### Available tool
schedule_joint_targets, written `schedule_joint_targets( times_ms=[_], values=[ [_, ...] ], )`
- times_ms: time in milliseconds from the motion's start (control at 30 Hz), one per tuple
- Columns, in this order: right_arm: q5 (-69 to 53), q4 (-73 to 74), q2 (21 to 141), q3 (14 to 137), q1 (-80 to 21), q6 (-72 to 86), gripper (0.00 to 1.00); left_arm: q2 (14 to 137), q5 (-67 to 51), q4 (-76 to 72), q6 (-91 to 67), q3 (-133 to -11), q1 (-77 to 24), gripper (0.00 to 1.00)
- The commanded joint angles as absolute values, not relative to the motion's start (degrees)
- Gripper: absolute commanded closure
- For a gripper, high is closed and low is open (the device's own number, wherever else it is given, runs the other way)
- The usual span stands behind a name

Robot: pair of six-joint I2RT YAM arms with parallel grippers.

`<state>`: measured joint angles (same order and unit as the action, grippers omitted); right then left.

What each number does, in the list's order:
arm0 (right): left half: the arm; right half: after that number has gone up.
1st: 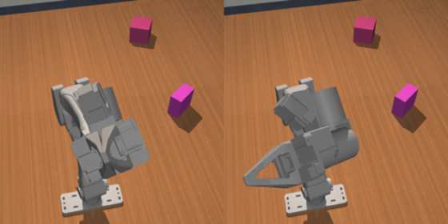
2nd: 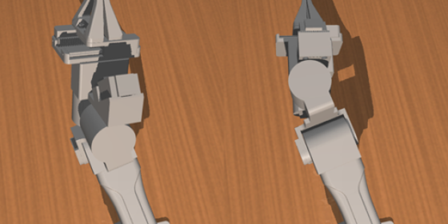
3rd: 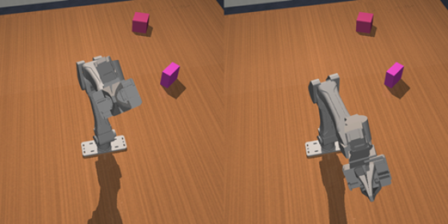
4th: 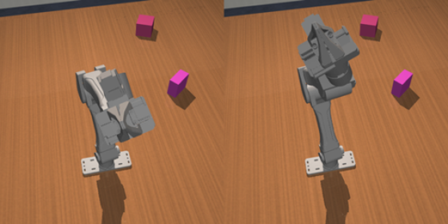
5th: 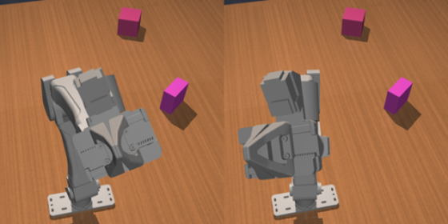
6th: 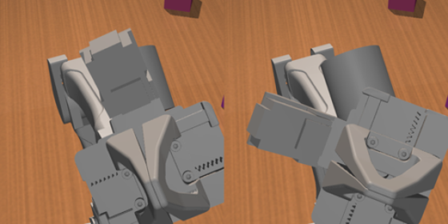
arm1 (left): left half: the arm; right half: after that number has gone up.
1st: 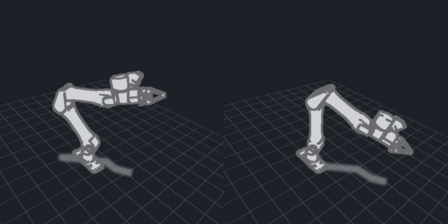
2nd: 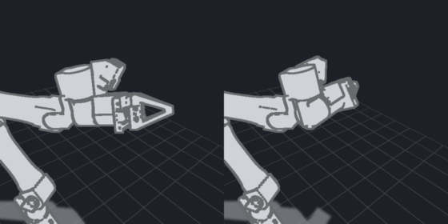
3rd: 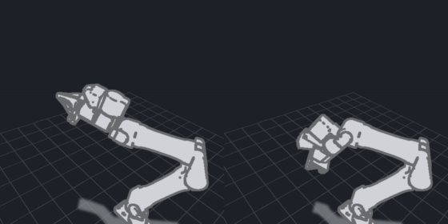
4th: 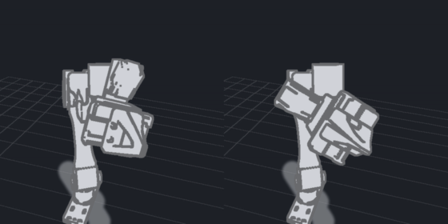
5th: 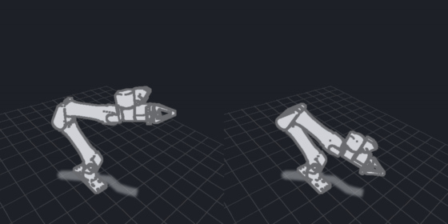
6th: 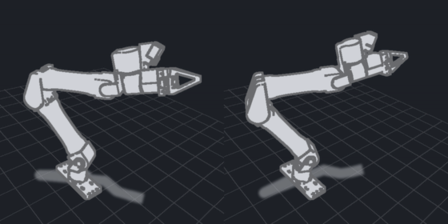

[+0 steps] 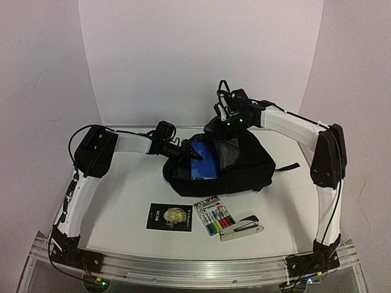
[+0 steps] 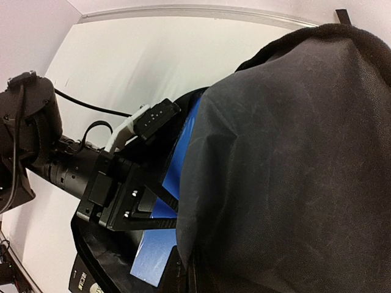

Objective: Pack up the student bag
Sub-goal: Place the files in the student bag, then adjust the student bag at the center of the board.

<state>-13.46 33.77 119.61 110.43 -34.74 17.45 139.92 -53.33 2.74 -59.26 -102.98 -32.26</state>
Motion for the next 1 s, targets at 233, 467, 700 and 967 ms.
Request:
schedule_joint_targets(
  times_ms=[233, 467, 700, 967],
  values=[
    [-13.7, 28.87, 111.1, 102.54, -33.78, 13.95, 1.0, 124.15, -31.02, 32.55, -40.3, -104.25, -32.73, 0.29],
    [-11.65, 28.83, 109.03, 98.8, -32.89, 12.69, 1.0, 121.05, -20.16, 46.39, -34.26, -107.92, -30.51, 0.25],
    [-11.61, 28.83, 108.9, 98.57, -32.66, 11.96, 1.0, 125.71, -18.2, 53.28, -26.34, -110.78, -30.5, 0.11],
    [-9.46, 28.91, 109.23, 97.68, -32.35, 9.74, 1.0, 131.0, -20.82, 53.17, -24.2, -117.34, -30.38, 0.59]
  ],
)
